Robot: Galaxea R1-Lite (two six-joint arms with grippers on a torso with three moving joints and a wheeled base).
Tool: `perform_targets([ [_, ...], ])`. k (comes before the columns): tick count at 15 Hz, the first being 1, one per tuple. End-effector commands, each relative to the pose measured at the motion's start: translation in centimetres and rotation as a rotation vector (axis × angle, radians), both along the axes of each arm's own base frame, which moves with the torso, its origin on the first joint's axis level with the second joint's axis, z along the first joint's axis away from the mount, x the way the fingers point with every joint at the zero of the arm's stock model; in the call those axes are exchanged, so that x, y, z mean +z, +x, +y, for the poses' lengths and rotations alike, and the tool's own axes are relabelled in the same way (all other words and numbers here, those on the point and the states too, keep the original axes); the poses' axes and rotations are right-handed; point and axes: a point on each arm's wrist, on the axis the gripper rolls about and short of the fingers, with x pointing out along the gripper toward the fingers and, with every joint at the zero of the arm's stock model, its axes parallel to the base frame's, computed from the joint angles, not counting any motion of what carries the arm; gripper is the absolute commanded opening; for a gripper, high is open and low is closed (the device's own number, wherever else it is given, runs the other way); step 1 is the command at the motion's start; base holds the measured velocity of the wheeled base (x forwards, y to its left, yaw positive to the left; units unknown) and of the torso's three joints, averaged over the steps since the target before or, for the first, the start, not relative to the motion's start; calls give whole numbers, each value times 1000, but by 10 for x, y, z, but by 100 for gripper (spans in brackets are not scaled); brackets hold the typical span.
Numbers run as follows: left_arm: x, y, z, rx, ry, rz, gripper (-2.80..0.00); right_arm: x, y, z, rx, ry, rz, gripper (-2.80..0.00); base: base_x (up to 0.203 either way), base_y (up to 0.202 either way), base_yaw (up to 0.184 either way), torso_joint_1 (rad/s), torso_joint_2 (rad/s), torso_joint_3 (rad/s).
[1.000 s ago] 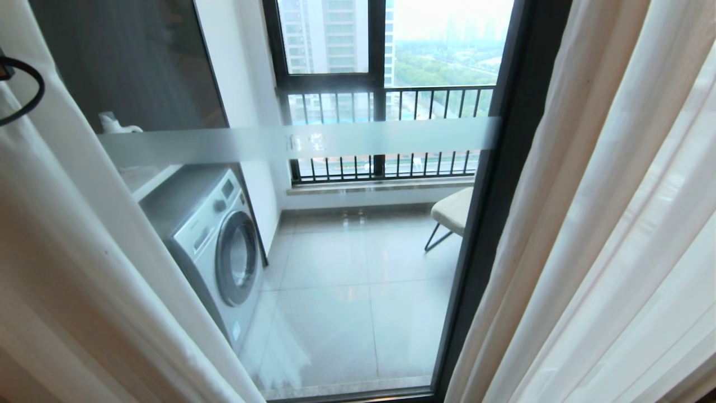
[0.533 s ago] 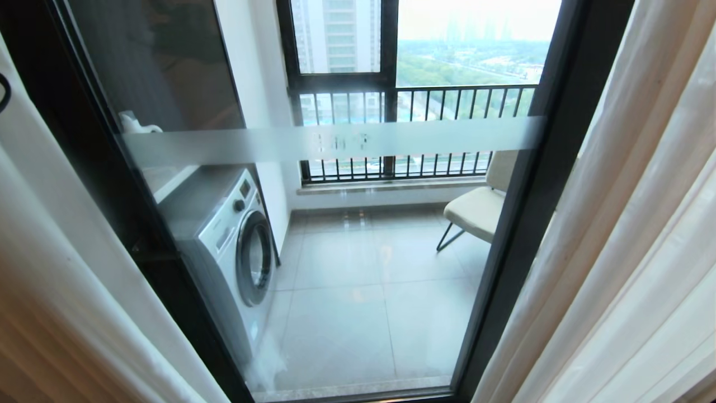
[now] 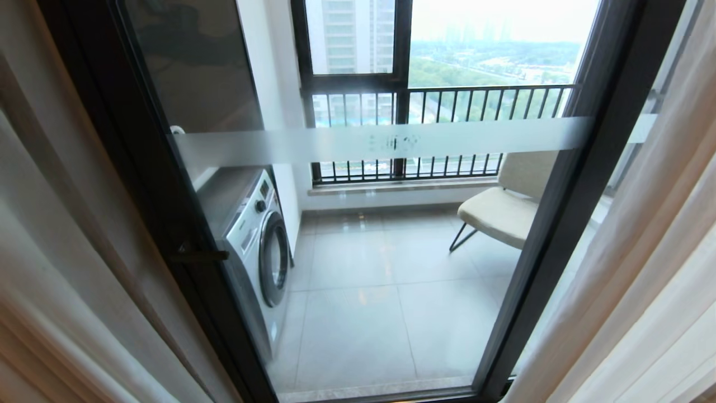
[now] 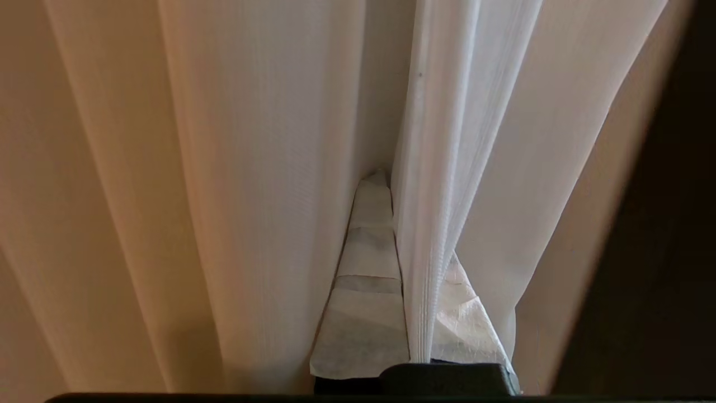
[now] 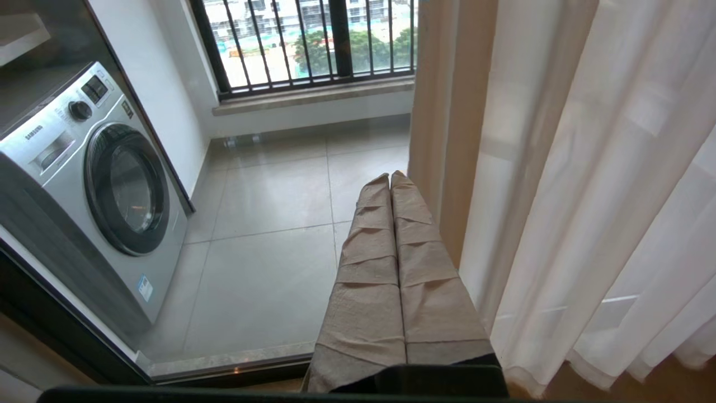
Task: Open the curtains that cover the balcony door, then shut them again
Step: Pull the inner curtains open on both sides
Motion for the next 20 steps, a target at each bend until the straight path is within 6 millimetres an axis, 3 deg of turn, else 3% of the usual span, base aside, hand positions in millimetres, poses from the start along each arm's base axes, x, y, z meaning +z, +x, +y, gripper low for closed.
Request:
perform_targets([
  [1,-1,-1,1,6,-1,-1,-280,0,0,0,0,0,0,-280,0,187,-3,2,-2,2],
  [6,0,-5,10,35,-9,-11,-280,0,0,0,0,0,1,-280,0,121,-1,3,3,3],
  [10,-2,-19,36,17,-2,2,-280,0,0,0,0,0,0,-280,0,0,0,0,0,0],
  [16,-18,-8,74,-3,-65,18,-280,0,0,0,0,0,1,-280,0,0,0,0,0,0],
  [20,-19,17,108,-51,-46,13,-280,0,0,0,0,0,1,-280,0,0,0,0,0,0],
])
